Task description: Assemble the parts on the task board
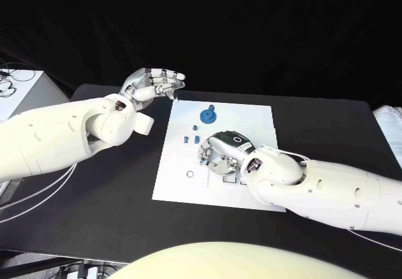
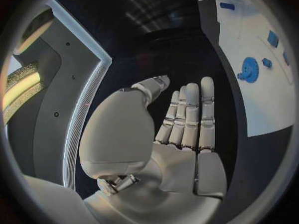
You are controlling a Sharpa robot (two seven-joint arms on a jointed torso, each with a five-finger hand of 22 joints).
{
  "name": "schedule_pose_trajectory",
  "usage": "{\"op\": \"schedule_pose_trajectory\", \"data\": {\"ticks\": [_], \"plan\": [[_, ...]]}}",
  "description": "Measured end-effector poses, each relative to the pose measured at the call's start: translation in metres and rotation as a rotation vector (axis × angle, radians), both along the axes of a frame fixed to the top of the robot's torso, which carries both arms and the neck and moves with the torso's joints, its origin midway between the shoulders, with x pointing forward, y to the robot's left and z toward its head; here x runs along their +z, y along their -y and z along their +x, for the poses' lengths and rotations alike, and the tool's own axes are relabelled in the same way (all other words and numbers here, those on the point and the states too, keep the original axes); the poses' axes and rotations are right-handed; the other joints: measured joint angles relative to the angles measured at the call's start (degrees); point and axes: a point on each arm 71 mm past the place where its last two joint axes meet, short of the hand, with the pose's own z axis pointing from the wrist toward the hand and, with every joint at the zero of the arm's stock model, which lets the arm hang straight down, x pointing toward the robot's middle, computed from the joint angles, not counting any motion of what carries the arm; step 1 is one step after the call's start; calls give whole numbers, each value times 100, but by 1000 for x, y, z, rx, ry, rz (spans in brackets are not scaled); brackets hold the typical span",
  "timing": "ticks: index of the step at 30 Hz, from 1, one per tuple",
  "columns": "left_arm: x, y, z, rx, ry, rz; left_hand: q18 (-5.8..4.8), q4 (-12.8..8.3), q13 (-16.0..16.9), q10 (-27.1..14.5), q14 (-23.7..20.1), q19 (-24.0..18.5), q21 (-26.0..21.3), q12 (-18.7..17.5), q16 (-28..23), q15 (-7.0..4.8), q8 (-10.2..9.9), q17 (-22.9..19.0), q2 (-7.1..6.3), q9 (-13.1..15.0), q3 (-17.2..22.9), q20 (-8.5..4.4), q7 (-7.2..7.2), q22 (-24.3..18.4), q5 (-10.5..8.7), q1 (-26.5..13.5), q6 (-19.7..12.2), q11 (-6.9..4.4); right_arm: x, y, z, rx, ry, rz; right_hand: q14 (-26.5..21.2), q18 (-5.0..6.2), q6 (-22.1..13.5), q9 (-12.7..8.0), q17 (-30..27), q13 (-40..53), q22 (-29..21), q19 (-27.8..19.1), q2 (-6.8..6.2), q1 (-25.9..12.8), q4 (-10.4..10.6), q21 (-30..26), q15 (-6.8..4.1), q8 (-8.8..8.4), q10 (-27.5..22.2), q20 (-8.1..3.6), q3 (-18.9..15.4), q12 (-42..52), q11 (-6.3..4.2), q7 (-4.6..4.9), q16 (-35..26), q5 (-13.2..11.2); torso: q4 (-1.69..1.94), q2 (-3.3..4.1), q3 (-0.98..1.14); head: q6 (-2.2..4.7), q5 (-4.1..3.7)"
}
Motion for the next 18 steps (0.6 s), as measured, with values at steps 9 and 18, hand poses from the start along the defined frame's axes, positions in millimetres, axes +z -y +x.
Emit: {"op": "schedule_pose_trajectory", "data": {"ticks": [9, 18], "plan": [[0, 0, 0, 1, -3, -1, 0, 0, 0, 0, 0, 0, 0, 0, 0, 0, 0, 0, 0, 0, 0, 0, 0, 0, 0, 0, 0, 0, -3, 0, -1, 3, 0, -25, 1, 0, -15, 7, 0, 2, 7, 0, 0, 0, 0, 0, 1, -4, 20, 0, -1, -22, 1, -3, 0, 25, -1, 0, 0, -14, 5], [0, 0, 0, 2, -6, -3, 0, 0, -1, 0, 0, 0, -24, 0, 0, 0, 0, 1, 0, 0, 0, 0, 0, -8, 0, 0, 0, 0, -4, -1, 0, 2, 9, -37, 1, 0, -7, 9, 0, 6, 7, 0, 1, 1, 0, 0, 1, -6, 28, 0, -2, -20, -7, 13, 0, 25, -3, 0, 0, -22, 3]]}}
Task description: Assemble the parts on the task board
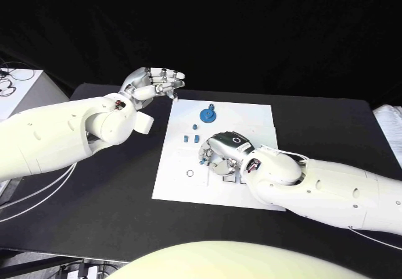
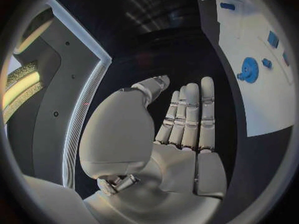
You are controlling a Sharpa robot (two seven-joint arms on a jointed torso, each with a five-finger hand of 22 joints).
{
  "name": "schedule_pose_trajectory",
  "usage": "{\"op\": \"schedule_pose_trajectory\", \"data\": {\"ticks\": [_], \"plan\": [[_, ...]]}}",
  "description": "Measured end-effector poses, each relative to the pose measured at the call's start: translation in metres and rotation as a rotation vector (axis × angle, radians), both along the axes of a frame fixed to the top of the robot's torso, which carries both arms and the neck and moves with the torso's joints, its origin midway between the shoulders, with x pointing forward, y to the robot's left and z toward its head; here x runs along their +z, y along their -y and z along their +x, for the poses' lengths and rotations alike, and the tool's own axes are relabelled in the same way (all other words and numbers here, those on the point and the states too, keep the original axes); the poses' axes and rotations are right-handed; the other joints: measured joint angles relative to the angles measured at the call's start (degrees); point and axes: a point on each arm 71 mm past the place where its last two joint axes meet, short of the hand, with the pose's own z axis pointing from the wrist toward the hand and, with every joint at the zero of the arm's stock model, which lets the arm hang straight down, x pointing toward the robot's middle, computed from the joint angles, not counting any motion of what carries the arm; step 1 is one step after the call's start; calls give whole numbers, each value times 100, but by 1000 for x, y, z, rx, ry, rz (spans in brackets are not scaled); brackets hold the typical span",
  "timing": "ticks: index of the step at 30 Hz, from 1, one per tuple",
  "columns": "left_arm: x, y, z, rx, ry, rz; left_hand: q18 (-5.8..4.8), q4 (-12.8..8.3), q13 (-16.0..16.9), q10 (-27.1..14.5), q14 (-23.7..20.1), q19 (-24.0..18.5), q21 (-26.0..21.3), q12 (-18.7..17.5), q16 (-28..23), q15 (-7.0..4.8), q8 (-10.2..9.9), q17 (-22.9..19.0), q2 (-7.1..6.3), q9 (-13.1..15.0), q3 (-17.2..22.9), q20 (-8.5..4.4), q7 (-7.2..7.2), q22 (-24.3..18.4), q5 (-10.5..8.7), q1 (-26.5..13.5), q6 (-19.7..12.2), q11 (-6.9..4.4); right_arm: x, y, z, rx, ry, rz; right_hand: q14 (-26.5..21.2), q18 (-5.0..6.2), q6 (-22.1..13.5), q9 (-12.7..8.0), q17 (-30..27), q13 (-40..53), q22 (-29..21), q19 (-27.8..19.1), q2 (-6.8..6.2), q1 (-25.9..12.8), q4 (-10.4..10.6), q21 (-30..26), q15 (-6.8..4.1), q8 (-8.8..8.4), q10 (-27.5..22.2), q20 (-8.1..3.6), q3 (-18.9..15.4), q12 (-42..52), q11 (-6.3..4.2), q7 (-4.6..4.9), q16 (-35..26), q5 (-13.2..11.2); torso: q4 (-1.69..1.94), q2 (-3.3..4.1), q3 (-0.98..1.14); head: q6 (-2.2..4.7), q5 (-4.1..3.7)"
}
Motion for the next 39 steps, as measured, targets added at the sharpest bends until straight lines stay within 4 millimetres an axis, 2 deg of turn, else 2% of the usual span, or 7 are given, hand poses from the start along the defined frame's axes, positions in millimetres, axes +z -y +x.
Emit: {"op": "schedule_pose_trajectory", "data": {"ticks": [24, 27, 32, 36, 37, 38, 39], "plan": [[-1, 0, 0, 0, -9, 2, 0, 0, -1, -21, 0, 0, 0, 0, 0, 0, 0, -7, 0, 0, 0, 0, 0, -5, 0, 0, 0, 21, -3, -7, -1, 0, 8, -18, 1, 1, -6, 9, -86, -2, -60, -17, -8, -12, 9, -56, 1, 14, 1, -7, -24, 14, -1, 0, 0, -7, -1, -1, -4, -23, -9], [-1, 0, 0, -1, -10, 3, 0, 0, -1, -21, 0, 0, 0, 0, 0, 0, 0, -6, 0, 0, 0, 0, 0, -5, 0, 0, 0, 21, -4, -8, -1, 4, 3, -26, 8, 3, -190, 93, -206, 3, -226, -146, -103, -201, 67, -216, 13, -38, -73, 40, -81, -12, -43, 56, -81, -2, -1, -1, -4, -29, -9], [-1, 0, 0, -1, -11, 3, 0, 0, -1, -21, 0, 0, 0, 0, 0, 0, 0, -7, 0, 0, 0, 0, 0, -5, 0, 0, 0, 21, -6, -9, -1, 12, -4, -39, -14, 3, -443, 29, -509, -162, -773, -466, -277, -392, 134, -724, 154, -217, -751, 152, -149, -8, 126, 151, -264, -52, -1, -2, -4, -34, -13], [-1, 0, 0, -1, -13, 3, 0, 0, -1, -21, 0, 0, 0, 0, 0, 0, 0, -6, 0, 0, 0, 0, 0, -5, 0, 0, 0, 21, -6, -9, -2, 17, -6, -41, -75, 3, -508, 17, -677, -209, -1031, -607, -357, -355, 142, -968, 215, -254, -987, 196, -162, -9, 163, 176, -355, -52, -1, -3, -4, -37, -14], [-1, 0, 0, -1, -13, 3, 0, 0, -1, -21, 0, 0, 0, 0, 0, 0, 0, -6, 0, 0, 0, 0, 0, -5, 0, 0, 0, 21, -6, -9, -2, 17, -7, -41, -86, 24, -515, 12, -713, -212, -1083, -635, -371, -340, 142, -1023, 226, -261, -1038, 224, -193, -10, 173, 184, -373, -52, -1, -3, -4, -37, -14], [-1, 0, 0, -1, -13, 4, 0, 0, -1, -21, 0, 0, 0, 0, 0, 0, 0, -6, 0, 0, 0, 0, 0, -5, 0, 0, 0, 21, -6, -8, -2, 17, -7, -41, -107, 95, -523, 10, -755, -211, -1144, -680, -387, -324, 131, -1085, 246, -280, -1095, 226, -217, 3, 185, 192, -398, -52, -1, -3, -4, -37, -14], [-1, 0, 0, -1, -14, 4, 0, 0, -1, -23, 0, 0, 0, 0, 0, 0, 0, -6, 0, 0, 0, 0, 0, -5, 0, 0, 0, 19, -7, -8, -2, 17, -7, -41, -128, 95, -542, 6, -784, -208, -1190, -717, -392, -320, 140, -1130, 262, -300, -1143, 230, -239, 23, 192, 207, -399, -52, -1, -4, -4, -37, -14]]}}
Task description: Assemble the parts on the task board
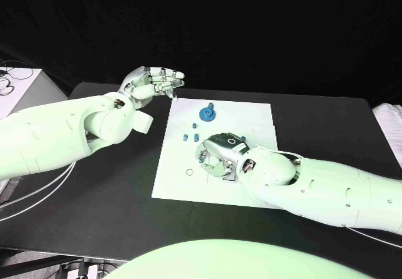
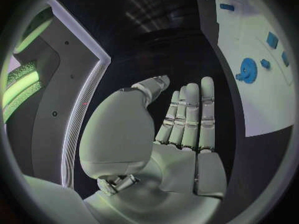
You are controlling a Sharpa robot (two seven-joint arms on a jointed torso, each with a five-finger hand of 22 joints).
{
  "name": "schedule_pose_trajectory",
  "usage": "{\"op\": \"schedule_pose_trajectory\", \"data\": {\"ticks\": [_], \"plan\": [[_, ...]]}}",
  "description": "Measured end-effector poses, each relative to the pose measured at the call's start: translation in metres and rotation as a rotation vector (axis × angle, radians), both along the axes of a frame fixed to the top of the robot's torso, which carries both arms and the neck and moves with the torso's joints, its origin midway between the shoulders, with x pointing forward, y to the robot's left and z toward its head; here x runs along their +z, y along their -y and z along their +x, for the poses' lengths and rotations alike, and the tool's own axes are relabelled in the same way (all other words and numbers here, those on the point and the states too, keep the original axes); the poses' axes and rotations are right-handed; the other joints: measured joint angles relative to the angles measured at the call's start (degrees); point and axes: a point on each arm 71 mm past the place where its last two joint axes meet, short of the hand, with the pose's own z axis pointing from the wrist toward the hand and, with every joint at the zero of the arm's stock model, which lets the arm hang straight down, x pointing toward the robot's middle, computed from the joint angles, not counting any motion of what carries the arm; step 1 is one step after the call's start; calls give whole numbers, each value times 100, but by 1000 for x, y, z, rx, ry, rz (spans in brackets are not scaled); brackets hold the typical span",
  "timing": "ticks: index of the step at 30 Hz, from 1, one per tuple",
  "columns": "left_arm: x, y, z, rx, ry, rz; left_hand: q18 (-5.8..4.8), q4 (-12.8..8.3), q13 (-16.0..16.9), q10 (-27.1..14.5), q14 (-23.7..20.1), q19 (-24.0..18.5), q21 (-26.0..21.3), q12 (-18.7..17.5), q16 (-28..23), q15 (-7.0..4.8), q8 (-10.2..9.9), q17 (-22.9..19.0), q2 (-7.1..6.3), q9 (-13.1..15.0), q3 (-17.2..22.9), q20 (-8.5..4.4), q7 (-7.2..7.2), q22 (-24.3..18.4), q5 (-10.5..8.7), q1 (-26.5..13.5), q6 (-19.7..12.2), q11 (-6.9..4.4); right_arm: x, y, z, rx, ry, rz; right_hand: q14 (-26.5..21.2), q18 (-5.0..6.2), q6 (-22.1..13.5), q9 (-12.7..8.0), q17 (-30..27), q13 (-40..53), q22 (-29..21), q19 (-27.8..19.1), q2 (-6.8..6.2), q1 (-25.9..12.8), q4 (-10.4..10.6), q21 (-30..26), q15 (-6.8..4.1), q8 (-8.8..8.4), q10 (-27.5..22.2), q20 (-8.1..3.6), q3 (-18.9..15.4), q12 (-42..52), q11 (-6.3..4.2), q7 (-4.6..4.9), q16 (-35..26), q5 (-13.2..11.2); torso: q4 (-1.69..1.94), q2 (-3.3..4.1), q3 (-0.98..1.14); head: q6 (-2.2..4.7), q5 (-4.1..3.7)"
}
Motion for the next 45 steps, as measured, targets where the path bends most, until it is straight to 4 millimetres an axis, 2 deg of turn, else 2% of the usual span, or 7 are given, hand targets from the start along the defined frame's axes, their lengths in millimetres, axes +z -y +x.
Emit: {"op": "schedule_pose_trajectory", "data": {"ticks": [6, 8, 17, 26, 29, 35, 45], "plan": [[0, 0, 0, 0, -2, 1, 0, 0, 0, -19, 0, 0, 0, 0, 0, 0, 0, 0, 0, 0, 0, 0, 0, -5, 0, 0, 0, -20, -1, 3, 0, -5, 2, 6, -149, 0, -117, -33, -196, -3, -300, -178, -42, 42, -2, -301, 25, -94, -297, 46, -149, 63, 54, 37, -94, 0, -2, -1, 5, 4, -1], [0, 0, 0, 0, -3, 1, 0, 0, 0, -19, -13, 0, 0, 0, 0, 13, 0, 0, 0, 0, 0, 0, 0, -5, 0, 0, 0, -20, -1, 4, 0, -9, 3, 10, -235, 92, -176, -49, -329, -4, -439, -259, -65, 69, 3, -442, 43, -138, -428, 69, -221, 81, 69, 35, -174, 0, -3, -1, 7, 11, -2], [-1, 0, 0, -2, -7, 2, 0, 0, 0, -19, -22, 0, -22, 0, 0, 22, 0, -5, 0, 0, 0, 0, 0, -10, 0, 0, 0, -20, 6, 14, -3, -29, 31, 72, -337, 92, -176, -68, -494, 17, -531, -328, -1, 183, 13, -579, 53, -166, -529, 77, -338, 236, 85, 35, -235, 127, -4, -1, 10, 60, -44], [-1, -1, 0, -3, -9, 2, -1, 0, 0, -39, -22, 0, -22, 0, 0, 22, 0, -5, 0, 0, 0, 0, 0, -10, 0, 0, 0, 0, 33, 55, 7, -115, 49, 158, -12, 92, -176, -85, 19, 44, 275, 157, 21, 206, 63, 153, 0, -227, -401, 28, -319, 556, 23, 35, 199, 162, -12, -4, 5, 141, -128], [0, -2, -1, -3, -10, 2, -1, 0, 0, -39, -22, 0, -22, 0, 0, 22, 0, -5, 0, 0, 0, 0, 0, -10, 0, 0, 0, 0, 45, 76, 16, -159, 47, 164, 98, -4, -176, -94, 272, 34, 618, 353, 21, 206, 86, 458, -27, -255, -360, 13, -296, 614, 23, 35, 378, 162, -17, -5, 3, 173, -167], [0, -3, -1, -4, -11, 2, -1, 0, 0, -39, -22, 0, -22, 0, -23, 22, 0, -5, 0, 0, 0, 0, 0, -12, 0, 0, 0, 0, 60, 109, 30, -216, 30, 142, 98, -3, -176, -98, 380, 8, 745, 402, -44, 188, 119, 553, -27, -275, -362, 6, -328, 614, 21, 35, 435, 161, -28, -9, 1, 222, -219], [0, -4, -2, -6, -12, 2, -1, 0, 0, -39, -22, 0, -22, 0, -23, 22, 0, -4, 0, 0, 0, 0, 0, -15, 0, 0, 0, 0, 57, 124, 41, -228, 0, 51, 98, -3, -227, -120, 324, -3, 726, 401, -100, 175, 163, 553, -28, -349, -546, 6, -583, 614, 3, -16, 434, 142, -14, -7, 1, 244, -259]]}}
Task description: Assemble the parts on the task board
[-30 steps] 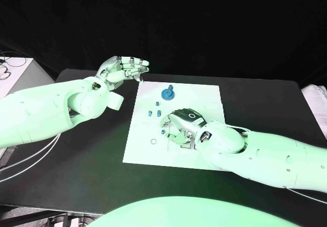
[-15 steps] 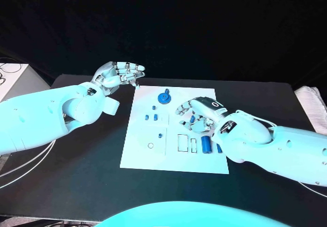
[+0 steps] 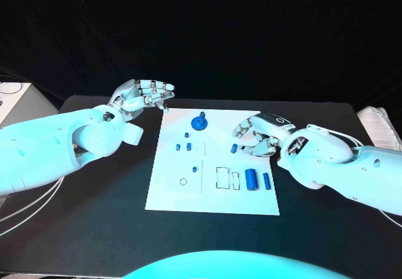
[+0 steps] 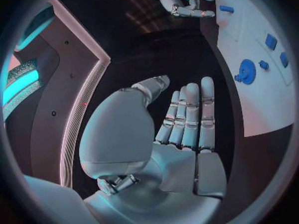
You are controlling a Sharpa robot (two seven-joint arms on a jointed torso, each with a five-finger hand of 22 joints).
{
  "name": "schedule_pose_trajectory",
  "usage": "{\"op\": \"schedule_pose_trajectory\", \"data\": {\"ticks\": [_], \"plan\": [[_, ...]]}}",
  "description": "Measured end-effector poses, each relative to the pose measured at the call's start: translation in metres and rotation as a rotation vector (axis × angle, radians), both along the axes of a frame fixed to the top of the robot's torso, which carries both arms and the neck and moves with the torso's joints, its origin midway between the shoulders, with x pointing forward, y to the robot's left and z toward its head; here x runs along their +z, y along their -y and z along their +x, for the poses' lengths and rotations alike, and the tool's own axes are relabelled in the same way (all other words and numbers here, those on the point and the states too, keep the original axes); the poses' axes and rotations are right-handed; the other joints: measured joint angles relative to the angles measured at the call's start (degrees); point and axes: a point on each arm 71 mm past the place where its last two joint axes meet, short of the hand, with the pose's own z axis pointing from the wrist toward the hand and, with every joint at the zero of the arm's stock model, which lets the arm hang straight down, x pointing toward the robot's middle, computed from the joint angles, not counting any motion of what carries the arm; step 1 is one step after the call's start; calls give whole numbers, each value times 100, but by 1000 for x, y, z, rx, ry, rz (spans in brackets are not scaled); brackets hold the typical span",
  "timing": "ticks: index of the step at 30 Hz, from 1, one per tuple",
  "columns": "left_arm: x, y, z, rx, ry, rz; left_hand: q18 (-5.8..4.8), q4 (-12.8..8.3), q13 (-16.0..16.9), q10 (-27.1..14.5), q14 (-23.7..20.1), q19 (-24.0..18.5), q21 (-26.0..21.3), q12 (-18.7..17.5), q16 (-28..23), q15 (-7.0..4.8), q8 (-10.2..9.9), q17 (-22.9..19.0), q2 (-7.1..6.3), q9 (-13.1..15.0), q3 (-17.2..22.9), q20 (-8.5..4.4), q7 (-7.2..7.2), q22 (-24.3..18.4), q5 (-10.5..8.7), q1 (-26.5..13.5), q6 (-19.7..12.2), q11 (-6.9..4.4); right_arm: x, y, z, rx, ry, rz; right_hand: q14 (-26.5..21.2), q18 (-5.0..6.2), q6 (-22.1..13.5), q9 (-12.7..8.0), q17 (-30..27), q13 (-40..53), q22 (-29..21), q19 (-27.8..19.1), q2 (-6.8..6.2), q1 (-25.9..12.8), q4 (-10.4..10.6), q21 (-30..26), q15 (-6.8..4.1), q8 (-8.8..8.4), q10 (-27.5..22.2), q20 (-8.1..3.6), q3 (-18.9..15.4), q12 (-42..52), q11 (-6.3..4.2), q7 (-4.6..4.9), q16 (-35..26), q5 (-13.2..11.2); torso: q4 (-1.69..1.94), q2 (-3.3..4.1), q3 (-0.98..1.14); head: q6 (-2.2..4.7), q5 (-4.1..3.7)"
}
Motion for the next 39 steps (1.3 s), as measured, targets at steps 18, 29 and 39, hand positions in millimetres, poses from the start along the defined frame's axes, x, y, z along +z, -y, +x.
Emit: {"op": "schedule_pose_trajectory", "data": {"ticks": [18, 29, 39], "plan": [[0, 0, 0, -4, -3, 0, 0, 0, 0, -20, 0, 0, -23, 0, 0, 0, 0, -6, 0, 0, 0, 0, 0, -5, 0, 0, 0, -21, -13, -13, 11, 16, -16, -115, -1, 1, 47, -1, -25, 15, 101, 82, 107, 136, 49, 26, 0, -22, 70, -42, -60, 132, -35, -51, -1, -51, 1, 8, -4, -33, 23], [0, 1, 0, -8, -4, -1, 0, 10, 0, -20, 0, 0, -23, 0, 0, 0, 0, -6, 0, 0, -10, 0, 0, -14, 0, 0, 0, -21, -18, -24, 14, 28, -12, -127, 41, -14, 290, 51, -49, 28, 259, 154, 169, 133, 150, 136, -42, 56, 447, -72, 202, 235, -90, -81, -1, -72, 4, 4, -7, -46, 23], [0, 1, 0, -8, -6, -1, 1, 17, 0, -20, 0, 0, -23, 0, 0, 0, 0, -6, 0, 0, -17, 0, 0, -15, 0, 0, 0, -20, -21, -25, 15, 28, -10, -142, 19, -87, 472, 103, -31, 52, 399, 215, 169, 133, 133, 246, -108, 146, 749, -134, 344, 264, -155, -121, -2, -106, -2, 2, -7, -68, 28]]}}
